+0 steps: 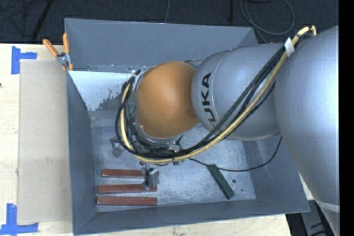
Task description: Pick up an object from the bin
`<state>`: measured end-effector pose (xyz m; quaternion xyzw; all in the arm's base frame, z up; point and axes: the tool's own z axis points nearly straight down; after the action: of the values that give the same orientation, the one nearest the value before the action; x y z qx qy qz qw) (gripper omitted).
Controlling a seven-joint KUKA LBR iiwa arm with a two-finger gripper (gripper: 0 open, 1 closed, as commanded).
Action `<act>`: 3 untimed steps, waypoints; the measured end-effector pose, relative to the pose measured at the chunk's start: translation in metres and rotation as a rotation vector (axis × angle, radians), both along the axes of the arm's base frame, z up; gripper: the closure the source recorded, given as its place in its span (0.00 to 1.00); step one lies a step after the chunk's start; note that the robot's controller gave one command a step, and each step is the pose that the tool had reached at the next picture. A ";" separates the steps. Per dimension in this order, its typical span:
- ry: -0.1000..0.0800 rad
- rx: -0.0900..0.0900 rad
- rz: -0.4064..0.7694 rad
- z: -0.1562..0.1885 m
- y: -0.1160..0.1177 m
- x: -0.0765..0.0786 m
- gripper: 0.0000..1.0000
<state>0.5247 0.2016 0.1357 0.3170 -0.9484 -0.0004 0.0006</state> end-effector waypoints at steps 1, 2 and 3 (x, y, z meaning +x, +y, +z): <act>0.005 -0.003 0.053 -0.069 -0.005 0.021 0.00; -0.004 0.001 0.050 -0.065 -0.004 0.023 1.00; -0.010 0.003 0.126 0.071 -0.009 0.022 1.00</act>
Offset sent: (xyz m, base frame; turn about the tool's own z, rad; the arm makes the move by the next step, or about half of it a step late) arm 0.0223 -0.0038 -0.0657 -0.0549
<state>0.5470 0.1930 0.2069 0.3763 -0.9265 0.0000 -0.0043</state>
